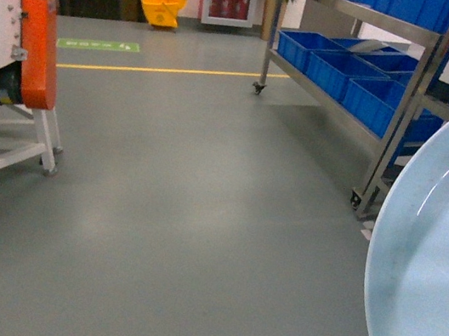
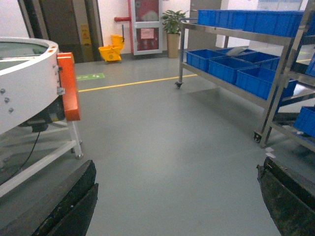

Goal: Place blue tray on left shelf second layer neatly

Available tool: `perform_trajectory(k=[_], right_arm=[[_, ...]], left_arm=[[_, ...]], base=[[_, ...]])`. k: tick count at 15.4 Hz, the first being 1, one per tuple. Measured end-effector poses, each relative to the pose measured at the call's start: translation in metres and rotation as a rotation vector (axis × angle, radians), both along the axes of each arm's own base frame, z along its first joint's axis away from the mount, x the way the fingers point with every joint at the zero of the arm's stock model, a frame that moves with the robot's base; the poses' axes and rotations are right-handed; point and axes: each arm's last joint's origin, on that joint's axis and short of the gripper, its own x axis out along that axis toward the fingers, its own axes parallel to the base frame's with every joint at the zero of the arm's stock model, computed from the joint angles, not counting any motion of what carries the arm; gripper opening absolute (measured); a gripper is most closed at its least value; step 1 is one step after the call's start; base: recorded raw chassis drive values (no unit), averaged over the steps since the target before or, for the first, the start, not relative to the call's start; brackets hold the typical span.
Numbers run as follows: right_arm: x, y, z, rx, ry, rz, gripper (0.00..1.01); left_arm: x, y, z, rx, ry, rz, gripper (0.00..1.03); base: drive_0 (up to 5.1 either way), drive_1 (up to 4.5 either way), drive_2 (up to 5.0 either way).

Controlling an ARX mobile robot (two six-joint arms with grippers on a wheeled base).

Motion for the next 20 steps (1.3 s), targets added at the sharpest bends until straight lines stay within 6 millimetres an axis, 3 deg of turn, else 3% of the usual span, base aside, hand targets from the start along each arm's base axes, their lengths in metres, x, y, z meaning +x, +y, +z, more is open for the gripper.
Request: perform_trajectory(k=[16,20], right_arm=[[0.0000,0.0000,0.0000,0.000,0.000,0.000,0.02],[0.0000,0.0000,0.0001,0.000,-0.001,0.000,0.02]], left_arm=[[0.0000,0.0000,-0.0003,0.000,0.003,0.001,0.98],[0.0000,0.0000,-0.0002,0.000,0.002,0.002,0.98]], base=[[0.1,4.44,-4.2],[-1.8,2.49,-6.1]])
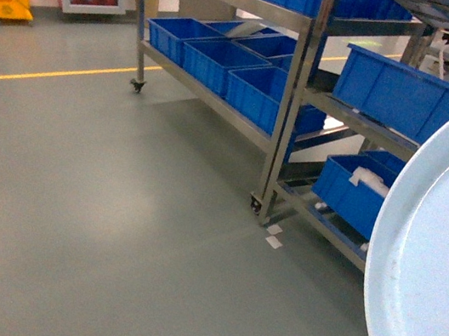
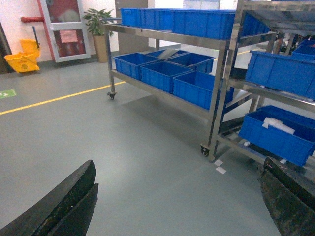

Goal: Place blue tray on left shelf second layer neatly

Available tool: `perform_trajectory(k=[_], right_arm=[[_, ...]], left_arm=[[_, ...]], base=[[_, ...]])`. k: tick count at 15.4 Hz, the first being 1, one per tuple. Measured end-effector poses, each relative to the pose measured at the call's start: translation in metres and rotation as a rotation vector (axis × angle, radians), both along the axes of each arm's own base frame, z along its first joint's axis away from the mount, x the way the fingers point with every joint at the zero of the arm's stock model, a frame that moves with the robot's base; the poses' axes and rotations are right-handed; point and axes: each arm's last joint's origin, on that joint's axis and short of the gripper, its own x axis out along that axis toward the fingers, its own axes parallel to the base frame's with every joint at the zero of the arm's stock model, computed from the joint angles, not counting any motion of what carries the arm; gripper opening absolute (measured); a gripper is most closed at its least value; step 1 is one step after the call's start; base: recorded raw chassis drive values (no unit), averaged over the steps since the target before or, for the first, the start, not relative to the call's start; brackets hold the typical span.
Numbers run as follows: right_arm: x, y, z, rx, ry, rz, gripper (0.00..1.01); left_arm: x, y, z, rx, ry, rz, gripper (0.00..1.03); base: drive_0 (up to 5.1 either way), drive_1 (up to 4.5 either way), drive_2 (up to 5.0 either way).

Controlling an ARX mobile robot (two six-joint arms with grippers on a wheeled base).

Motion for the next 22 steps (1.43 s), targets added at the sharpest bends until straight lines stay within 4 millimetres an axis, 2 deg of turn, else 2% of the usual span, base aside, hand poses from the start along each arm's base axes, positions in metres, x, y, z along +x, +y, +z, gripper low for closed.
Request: perform_trajectory(k=[10,22], right_arm=[[0.0000,0.0000,0.0001,0.000,-0.001,0.000,0.02],[0.0007,0.0002,-0.0012,-0.002,0.013,0.003,0.02]], left_arm=[[0.0000,0.0000,0.0001,0.000,-0.001,0.000,0.98],[0.0000,0.0001,-0.0004,0.000,0.005,0.003,0.98]], base=[[-1.8,2.49,-6.1],[-4.3,3.31,-4.1]])
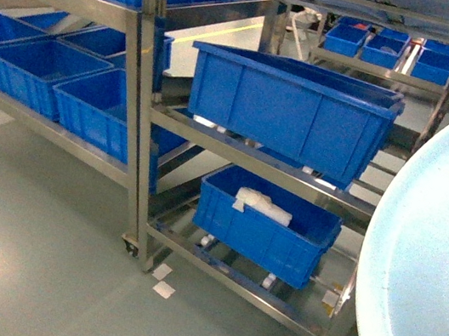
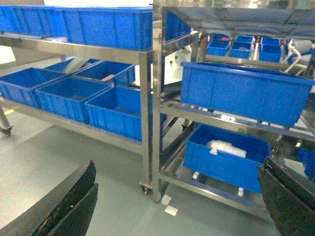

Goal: Place blue tray on left shelf second layer neatly

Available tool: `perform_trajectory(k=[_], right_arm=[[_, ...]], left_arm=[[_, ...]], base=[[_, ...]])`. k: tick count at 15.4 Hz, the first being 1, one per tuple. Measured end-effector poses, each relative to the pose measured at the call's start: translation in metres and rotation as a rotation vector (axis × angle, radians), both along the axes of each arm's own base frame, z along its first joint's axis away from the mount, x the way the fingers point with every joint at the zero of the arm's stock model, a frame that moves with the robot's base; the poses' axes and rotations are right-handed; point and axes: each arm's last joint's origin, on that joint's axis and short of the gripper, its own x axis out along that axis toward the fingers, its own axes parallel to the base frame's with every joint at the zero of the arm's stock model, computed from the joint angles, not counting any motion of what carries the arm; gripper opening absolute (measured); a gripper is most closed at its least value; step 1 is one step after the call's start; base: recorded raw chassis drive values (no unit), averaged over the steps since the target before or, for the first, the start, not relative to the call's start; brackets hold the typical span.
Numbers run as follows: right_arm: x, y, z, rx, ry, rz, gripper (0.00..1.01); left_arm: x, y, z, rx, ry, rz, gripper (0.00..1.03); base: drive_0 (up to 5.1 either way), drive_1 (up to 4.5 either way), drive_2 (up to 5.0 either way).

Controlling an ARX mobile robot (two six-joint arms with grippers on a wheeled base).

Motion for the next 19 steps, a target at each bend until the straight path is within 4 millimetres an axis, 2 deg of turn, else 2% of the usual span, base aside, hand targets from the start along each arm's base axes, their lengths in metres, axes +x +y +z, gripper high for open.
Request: perform_trajectory(k=[11,19], right_arm=[[-0.0004,-0.0001,0.0008,0.001,-0.008,-0.001,0.02],[-0.0004,-0.0001,0.0008,0.001,-0.008,-0.001,0.02]], left_arm=[[0.0000,-0.0001,0.0005,0.000,-0.005,-0.002,0.98],[0.0000,-0.0001,0.0005,0.000,-0.005,-0.002,0.98]], base=[[-4.3,3.31,-4.1],[-1.5,-1.55,-1.5]])
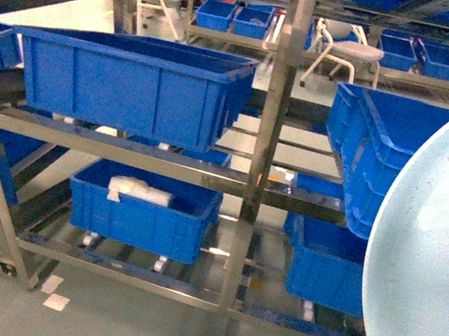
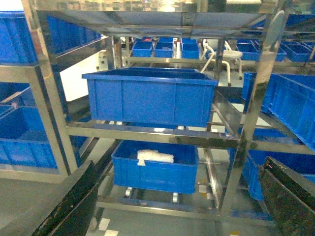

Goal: Place blue tray on left shelf second layer neatly

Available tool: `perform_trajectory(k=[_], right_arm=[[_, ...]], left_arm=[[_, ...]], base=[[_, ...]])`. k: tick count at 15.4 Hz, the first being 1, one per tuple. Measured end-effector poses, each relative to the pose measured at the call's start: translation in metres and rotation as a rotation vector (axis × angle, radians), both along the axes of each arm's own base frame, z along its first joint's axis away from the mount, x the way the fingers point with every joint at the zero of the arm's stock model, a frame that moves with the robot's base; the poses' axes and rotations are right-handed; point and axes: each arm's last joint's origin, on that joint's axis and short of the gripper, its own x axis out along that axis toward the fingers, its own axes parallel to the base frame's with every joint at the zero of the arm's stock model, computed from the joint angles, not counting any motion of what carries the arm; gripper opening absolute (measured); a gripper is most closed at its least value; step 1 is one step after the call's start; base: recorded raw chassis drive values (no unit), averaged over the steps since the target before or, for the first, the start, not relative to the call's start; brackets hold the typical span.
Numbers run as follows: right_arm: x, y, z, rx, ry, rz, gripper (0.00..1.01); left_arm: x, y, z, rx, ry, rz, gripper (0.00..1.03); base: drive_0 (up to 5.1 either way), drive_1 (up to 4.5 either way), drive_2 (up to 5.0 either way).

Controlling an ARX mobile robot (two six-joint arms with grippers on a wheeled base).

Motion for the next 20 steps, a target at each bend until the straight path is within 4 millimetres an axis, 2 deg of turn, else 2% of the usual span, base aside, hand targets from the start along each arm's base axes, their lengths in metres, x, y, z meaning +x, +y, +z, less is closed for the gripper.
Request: perform_trajectory(k=[10,20], right_arm=[[-0.0003,-0.0001,0.0004,0.001,-0.004,-0.002,0.02],[-0.0003,-0.0001,0.0004,0.001,-0.004,-0.002,0.02]], left_arm=[[0.0000,-0.0001,-0.0003,0.000,0.003,-0.002,0.98],[0.0000,-0.0001,-0.0001,0.000,0.001,-0.002,0.98]], base=[[-1.5,-1.53,-1.5],[0.0,4.02,-3.9]])
